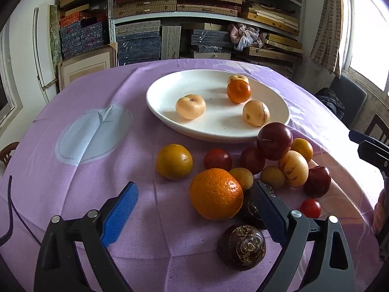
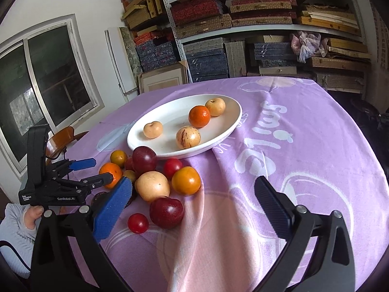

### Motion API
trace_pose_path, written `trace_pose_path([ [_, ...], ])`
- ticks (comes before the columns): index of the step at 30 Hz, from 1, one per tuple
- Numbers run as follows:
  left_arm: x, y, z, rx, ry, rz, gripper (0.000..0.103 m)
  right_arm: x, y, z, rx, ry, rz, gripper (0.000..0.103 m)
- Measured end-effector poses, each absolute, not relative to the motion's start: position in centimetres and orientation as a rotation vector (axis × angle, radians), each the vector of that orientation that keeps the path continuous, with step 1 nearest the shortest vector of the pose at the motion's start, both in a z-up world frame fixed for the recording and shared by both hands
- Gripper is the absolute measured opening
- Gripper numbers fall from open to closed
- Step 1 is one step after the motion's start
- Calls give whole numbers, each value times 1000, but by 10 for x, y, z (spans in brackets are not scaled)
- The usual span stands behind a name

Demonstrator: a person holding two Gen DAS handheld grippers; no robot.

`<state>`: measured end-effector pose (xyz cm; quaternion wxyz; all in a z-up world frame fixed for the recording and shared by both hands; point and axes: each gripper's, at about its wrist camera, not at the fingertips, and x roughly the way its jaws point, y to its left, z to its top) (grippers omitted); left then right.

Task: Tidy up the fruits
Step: 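Withdraw both tools from the plate toward the remaining fruits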

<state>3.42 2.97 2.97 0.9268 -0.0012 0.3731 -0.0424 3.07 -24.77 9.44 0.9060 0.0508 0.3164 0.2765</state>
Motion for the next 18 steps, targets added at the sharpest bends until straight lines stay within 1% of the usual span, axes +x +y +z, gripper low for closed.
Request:
trace_pose_path([
  [1, 34, 33, 29, -6, 765, -71, 95, 31, -247, 94, 104, 655, 572, 99],
  [3, 31, 42, 29, -8, 762, -51, 100, 32, -246, 94, 102, 660, 574, 99],
  [9, 11, 72, 37, -15, 733, 64, 100, 32, -248, 96, 114, 659, 578, 99],
  [11, 6, 80, 39, -73, 727, 20, 100, 32, -248, 96, 115, 657, 581, 99],
  [13, 4, 79, 42, -102, 712, -33, 100, 32, -247, 97, 113, 656, 589, 99],
  [18, 8, 50, 38, 25, 715, -46, 100, 27, -242, 97, 93, 654, 613, 99],
])
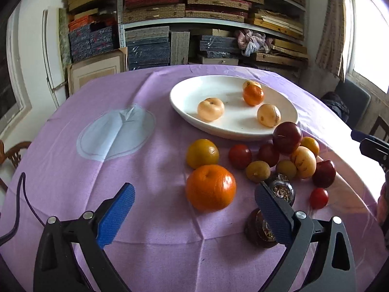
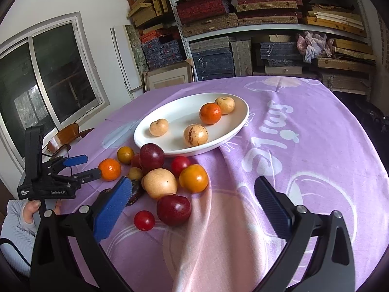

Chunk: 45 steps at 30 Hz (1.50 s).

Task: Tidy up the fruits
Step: 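Withdraw both tools from the plate toward the remaining fruits, then grasp an orange with the left tool while the right tool grasps a red plum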

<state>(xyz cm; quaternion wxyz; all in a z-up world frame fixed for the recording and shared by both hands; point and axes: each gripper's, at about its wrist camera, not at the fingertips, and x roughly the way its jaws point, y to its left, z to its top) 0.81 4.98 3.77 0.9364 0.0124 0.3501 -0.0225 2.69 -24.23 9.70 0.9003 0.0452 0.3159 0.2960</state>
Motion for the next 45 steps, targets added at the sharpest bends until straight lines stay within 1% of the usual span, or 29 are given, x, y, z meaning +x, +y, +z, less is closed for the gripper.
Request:
trace_pose_path([
  [7, 21, 39, 30, 66, 749, -60, 99, 25, -236, 96, 73, 658, 623, 99],
  [8, 22, 37, 29, 72, 753, -69, 94, 25, -236, 95, 72, 660, 623, 99],
  [9, 23, 36, 29, 73, 757, -78, 83, 25, -236, 95, 71, 662, 623, 99],
  [10, 25, 35, 27, 72, 765, -90, 78, 25, -235, 95, 71, 664, 625, 99],
  [11, 26, 35, 26, 67, 772, -97, 75, 24, -235, 95, 69, 665, 627, 99],
  [16, 28, 38, 25, 44, 780, -116, 69, 23, -233, 95, 60, 662, 637, 99],
  [17, 29, 37, 24, 42, 786, -126, 64, 22, -232, 95, 57, 665, 641, 99],
  [22, 35, 38, 20, 24, 815, -146, 53, 16, -221, 95, -2, 668, 680, 99],
  [23, 35, 39, 20, 16, 813, -143, 48, 13, -218, 96, -24, 664, 689, 99],
  [30, 29, 42, 21, 6, 805, -138, 48, -3, -197, 94, -167, 645, 728, 97],
  [32, 28, 45, 22, 6, 803, -129, 48, -6, -193, 94, -172, 650, 770, 90],
  [33, 28, 46, 22, 2, 804, -127, 48, -8, -191, 93, -179, 654, 788, 83],
  [34, 28, 47, 22, -2, 806, -125, 48, -10, -188, 92, -188, 661, 808, 79],
  [35, 28, 48, 21, -4, 808, -125, 48, -10, -185, 90, -193, 670, 823, 76],
  [37, 28, 47, 21, -3, 808, -127, 48, -12, -180, 87, -192, 698, 872, 64],
  [41, 27, 47, 21, -1, 810, -129, 48, -17, -170, 78, -227, 738, 910, 59],
  [45, 27, 46, 22, 5, 811, -129, 48, -7, -168, 71, -211, 792, 881, 51],
])
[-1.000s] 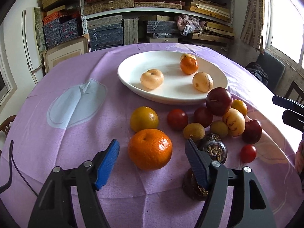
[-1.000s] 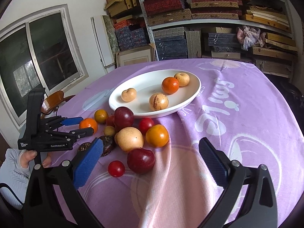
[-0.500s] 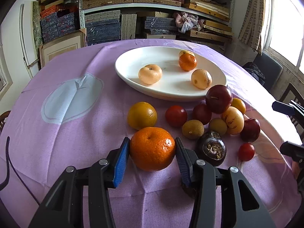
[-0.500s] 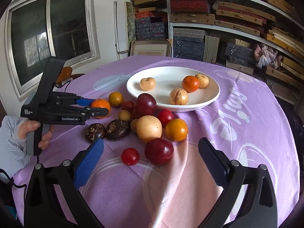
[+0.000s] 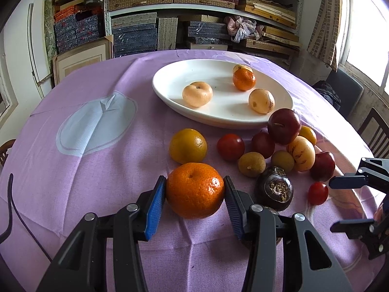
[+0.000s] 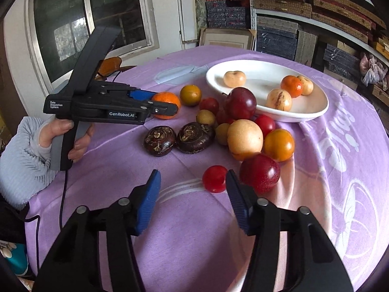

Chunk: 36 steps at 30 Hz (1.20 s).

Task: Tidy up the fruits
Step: 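Grasp an orange with the left tool while the right tool grasps a red plum, then place the orange and red plum on the white plate and open both tools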

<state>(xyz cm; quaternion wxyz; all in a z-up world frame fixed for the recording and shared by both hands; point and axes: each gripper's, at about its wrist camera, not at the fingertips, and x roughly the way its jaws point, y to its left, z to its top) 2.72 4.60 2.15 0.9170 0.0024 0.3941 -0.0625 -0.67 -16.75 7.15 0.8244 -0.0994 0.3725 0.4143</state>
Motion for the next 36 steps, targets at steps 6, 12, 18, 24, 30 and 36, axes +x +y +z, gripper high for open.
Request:
trace_pose_path([
  [6, 28, 45, 21, 10, 811, -126, 48, 7, -162, 61, -201, 863, 833, 45],
  [12, 30, 44, 19, 9, 823, -135, 48, 19, -159, 54, -182, 915, 823, 28],
  [18, 34, 43, 15, -4, 844, -150, 48, 24, -162, 54, -158, 924, 830, 26],
  [24, 32, 44, 18, -17, 822, -151, 48, 24, -170, 58, -108, 891, 842, 26],
  [30, 26, 41, 55, 34, 715, -112, 48, 41, -194, 97, -5, 811, 809, 26],
  [36, 71, 46, 101, 32, 658, -76, 47, 95, -207, 164, 53, 662, 713, 26],
])
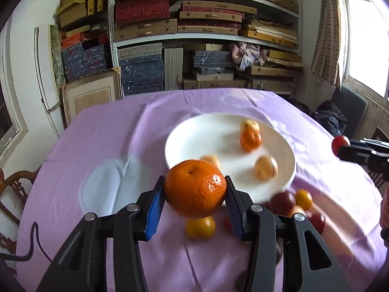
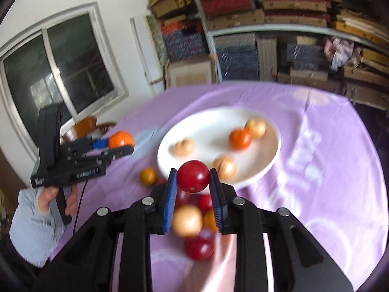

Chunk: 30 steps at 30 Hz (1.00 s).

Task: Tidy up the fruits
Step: 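Place the orange and red plum on the white plate and open both tools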

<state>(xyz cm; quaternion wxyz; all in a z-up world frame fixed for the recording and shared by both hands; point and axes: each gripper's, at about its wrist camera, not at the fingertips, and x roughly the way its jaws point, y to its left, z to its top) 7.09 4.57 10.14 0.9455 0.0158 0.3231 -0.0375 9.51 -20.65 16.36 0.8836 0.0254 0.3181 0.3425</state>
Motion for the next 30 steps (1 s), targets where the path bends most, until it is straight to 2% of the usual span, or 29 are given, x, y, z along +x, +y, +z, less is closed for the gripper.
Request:
trace_pose_path([
  [12, 148, 53, 51, -22, 771, -56, 48, 189, -185, 91, 69, 799, 609, 26],
  [14, 153, 56, 47, -37, 775, -63, 48, 190, -185, 88, 63, 791, 612, 28],
  [17, 153, 56, 47, -38, 763, -63, 50, 190, -185, 87, 69, 786, 618, 38],
  [23, 132, 62, 72, -58, 709, -80, 55, 166, -192, 116, 83, 715, 643, 41],
  [24, 125, 65, 77, -60, 698, -76, 61, 157, -195, 125, 85, 692, 650, 51],
  [25, 117, 67, 82, -59, 687, -68, 64, 147, -199, 133, 87, 664, 655, 65],
  [26, 108, 70, 85, -51, 681, -59, 68, 135, -203, 141, 91, 632, 654, 73],
  [27, 99, 70, 86, -34, 682, -52, 70, 123, -207, 146, 97, 602, 651, 86],
  [28, 89, 70, 85, -12, 684, -41, 71, 110, -212, 150, 100, 580, 651, 94],
  [30, 72, 71, 79, 9, 688, -21, 78, 88, -219, 150, 95, 568, 663, 94],
])
